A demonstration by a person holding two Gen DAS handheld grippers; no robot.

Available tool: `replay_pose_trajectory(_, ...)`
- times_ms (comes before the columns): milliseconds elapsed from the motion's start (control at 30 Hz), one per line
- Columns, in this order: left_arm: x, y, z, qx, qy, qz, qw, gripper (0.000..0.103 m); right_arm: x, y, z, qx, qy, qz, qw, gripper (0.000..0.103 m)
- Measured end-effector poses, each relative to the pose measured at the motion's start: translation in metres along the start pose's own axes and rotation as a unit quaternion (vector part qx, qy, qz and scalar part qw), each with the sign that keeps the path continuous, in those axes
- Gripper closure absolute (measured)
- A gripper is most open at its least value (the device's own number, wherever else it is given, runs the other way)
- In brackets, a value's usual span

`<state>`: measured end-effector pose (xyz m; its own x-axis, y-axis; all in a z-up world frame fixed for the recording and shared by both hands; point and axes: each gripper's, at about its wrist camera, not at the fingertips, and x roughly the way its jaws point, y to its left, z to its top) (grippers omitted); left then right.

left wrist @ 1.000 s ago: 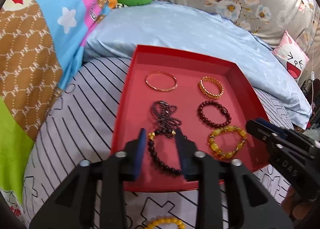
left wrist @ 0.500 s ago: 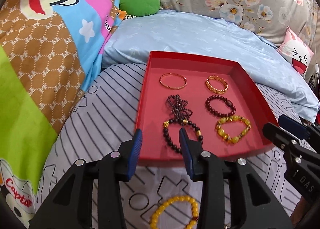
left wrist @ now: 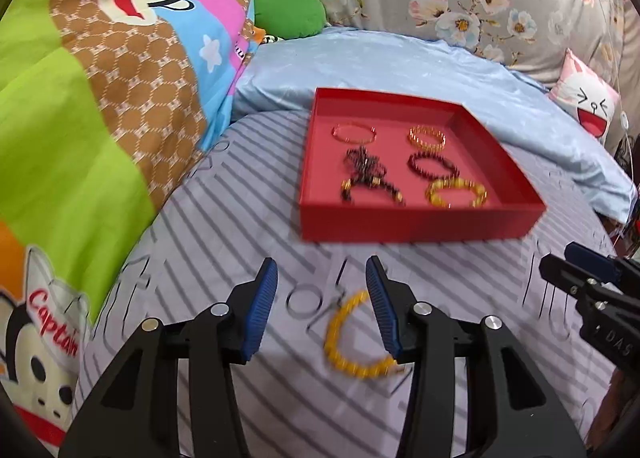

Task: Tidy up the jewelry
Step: 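Move the right tool to the red-stone gold ring while the left tool approaches the amber bead bracelet, then grasp the red-stone ring with the right tool while the left tool grasps the amber bead bracelet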

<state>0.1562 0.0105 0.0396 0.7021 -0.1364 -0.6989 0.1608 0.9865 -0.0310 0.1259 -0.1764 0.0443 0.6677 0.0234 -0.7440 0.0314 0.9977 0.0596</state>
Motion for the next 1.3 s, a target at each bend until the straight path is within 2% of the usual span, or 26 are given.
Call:
replay_pose_trajectory(467,-0.024,0.008,-0.071,-0.022,0.026,0.001,0.9994,0.059,-0.011,0.013,-0.067,0.009,0.038,0.024,0.999,0.059)
replay_pose_trajectory(600,-0.022,0.012,-0.078,-0.038,0.039,-0.014,0.9984,0.058,-0.007,0.024,-0.069,-0.001,0.039,0.033,0.999,0.059)
replay_pose_trajectory(1067,-0.022,0.014,-0.08,-0.045,0.045,-0.011,0.9979,0.053,0.02,0.047,-0.053,-0.029,0.04,0.042,0.998,0.059)
replay_pose_trajectory(1167,-0.021,0.013,-0.08,-0.044,0.046,-0.012,0.9979,0.053,0.022,0.049,-0.051,-0.034,0.04,0.039,0.998,0.062)
replay_pose_trajectory(1233,-0.021,0.013,-0.079,-0.045,0.046,-0.013,0.9978,0.052,0.022,0.052,-0.052,-0.042,0.04,0.033,0.998,0.073)
replay_pose_trajectory(1300,-0.021,0.013,-0.079,-0.045,0.047,-0.014,0.9978,0.052,0.022,0.053,-0.053,-0.05,0.04,0.028,0.998,0.079)
